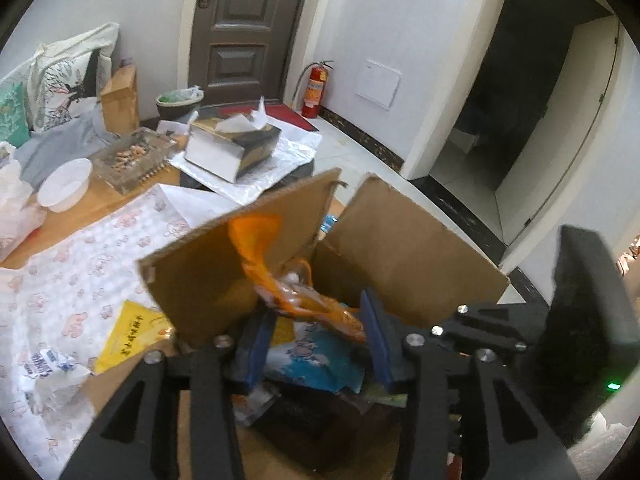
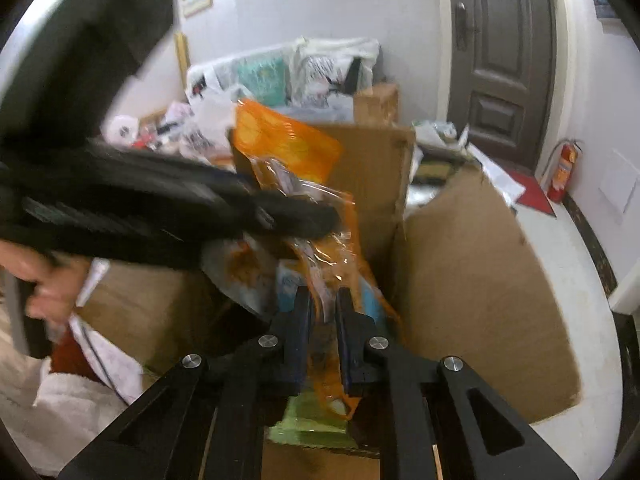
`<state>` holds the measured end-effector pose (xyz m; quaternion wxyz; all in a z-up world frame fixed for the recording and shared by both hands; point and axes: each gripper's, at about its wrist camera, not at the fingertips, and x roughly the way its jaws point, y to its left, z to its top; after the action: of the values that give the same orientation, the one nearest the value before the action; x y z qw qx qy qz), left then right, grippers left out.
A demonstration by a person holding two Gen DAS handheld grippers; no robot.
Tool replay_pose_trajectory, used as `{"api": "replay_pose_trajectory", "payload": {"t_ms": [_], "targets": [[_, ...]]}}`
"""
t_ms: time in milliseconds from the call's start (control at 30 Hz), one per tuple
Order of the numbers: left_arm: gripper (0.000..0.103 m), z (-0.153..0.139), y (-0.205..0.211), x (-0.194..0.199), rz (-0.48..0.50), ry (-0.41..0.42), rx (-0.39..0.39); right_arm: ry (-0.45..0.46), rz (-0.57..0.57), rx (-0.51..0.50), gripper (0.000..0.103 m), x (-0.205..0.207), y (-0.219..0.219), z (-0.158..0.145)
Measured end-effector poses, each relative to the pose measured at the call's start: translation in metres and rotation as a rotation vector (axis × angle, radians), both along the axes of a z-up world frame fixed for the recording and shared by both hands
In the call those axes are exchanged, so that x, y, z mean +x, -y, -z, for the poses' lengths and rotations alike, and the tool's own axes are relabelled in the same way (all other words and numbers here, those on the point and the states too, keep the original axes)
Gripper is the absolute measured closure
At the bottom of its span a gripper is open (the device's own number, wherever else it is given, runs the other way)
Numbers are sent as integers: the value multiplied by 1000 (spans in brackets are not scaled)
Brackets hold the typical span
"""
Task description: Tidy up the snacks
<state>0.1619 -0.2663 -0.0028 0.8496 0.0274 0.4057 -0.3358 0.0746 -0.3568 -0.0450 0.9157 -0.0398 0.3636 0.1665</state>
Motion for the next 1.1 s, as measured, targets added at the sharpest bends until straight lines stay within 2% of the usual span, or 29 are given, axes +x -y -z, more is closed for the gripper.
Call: {"api": "replay_pose_trajectory", "payload": {"t_ms": [67, 167, 367, 533, 600, 633, 700, 733, 867, 1100], "targets": [[61, -2, -5, -1, -8, 5, -1, -13, 17, 5, 97, 3, 4, 4], [49, -5, -14, -2, -39, 32, 0, -31, 20, 25, 98, 4, 7, 3], [48, -19, -38, -3, -83, 70, -34, -43, 10, 32, 94, 3, 2, 0], [48, -22, -45, -5, -82, 67, -52, -32, 14, 35, 86, 4, 2, -3], [48, -21, -45, -7, -68, 79, -50, -27, 18, 31, 86, 3, 1, -6], [48, -18, -43, -6, -62, 75, -35, -24, 18, 30, 86, 3, 0, -8], [69, -10, -38, -5, -47, 47, -12, -16, 21, 23, 86, 2, -1, -12], [72, -6, -36, -4, -44, 38, -1, -10, 22, 22, 86, 1, -2, -14], [77, 7, -32, -2, -49, 26, 10, 11, 27, 21, 86, -5, -4, -22], [77, 22, -21, 4, -39, 17, 47, 24, 37, 24, 86, -8, -1, -26]]}}
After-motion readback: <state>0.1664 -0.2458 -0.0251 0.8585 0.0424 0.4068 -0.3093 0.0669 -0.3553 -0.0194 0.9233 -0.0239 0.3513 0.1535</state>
